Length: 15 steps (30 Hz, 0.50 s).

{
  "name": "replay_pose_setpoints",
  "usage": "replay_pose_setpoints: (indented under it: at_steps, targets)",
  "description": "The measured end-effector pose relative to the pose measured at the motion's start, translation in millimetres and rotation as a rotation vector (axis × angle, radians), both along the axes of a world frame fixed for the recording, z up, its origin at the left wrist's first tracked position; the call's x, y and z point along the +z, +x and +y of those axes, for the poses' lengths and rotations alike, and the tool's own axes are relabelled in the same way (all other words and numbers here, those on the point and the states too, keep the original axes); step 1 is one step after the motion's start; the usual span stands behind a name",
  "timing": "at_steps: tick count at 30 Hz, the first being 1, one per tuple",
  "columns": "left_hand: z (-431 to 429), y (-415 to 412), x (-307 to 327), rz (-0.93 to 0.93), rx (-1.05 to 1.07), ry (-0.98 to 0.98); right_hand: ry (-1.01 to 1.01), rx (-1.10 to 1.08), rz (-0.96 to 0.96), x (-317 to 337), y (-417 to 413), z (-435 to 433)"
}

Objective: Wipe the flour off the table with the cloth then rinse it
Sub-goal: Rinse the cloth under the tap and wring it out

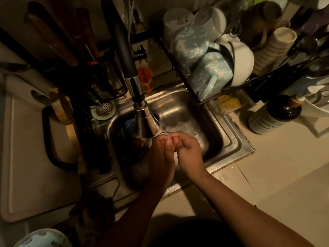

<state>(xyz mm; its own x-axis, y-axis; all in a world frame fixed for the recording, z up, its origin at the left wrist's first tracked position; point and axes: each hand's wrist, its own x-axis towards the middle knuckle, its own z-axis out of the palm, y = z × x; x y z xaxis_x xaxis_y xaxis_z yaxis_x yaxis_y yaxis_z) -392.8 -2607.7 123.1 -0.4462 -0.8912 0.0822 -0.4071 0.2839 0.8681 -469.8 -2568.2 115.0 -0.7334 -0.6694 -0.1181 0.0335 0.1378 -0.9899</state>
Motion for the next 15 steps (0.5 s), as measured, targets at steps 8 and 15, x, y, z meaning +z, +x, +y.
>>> replay_pose_setpoints:
  at_steps: [8, 15]
  targets:
    - [6.1, -14.5, 6.4, 0.129, 0.111, 0.178, -0.107, -0.161, -0.033, -5.7, 8.3, -3.0]
    - [5.7, -20.3, 10.6, 0.337, 0.165, 0.505, -0.132, -0.141, 0.128, -9.5, 4.1, 2.1]
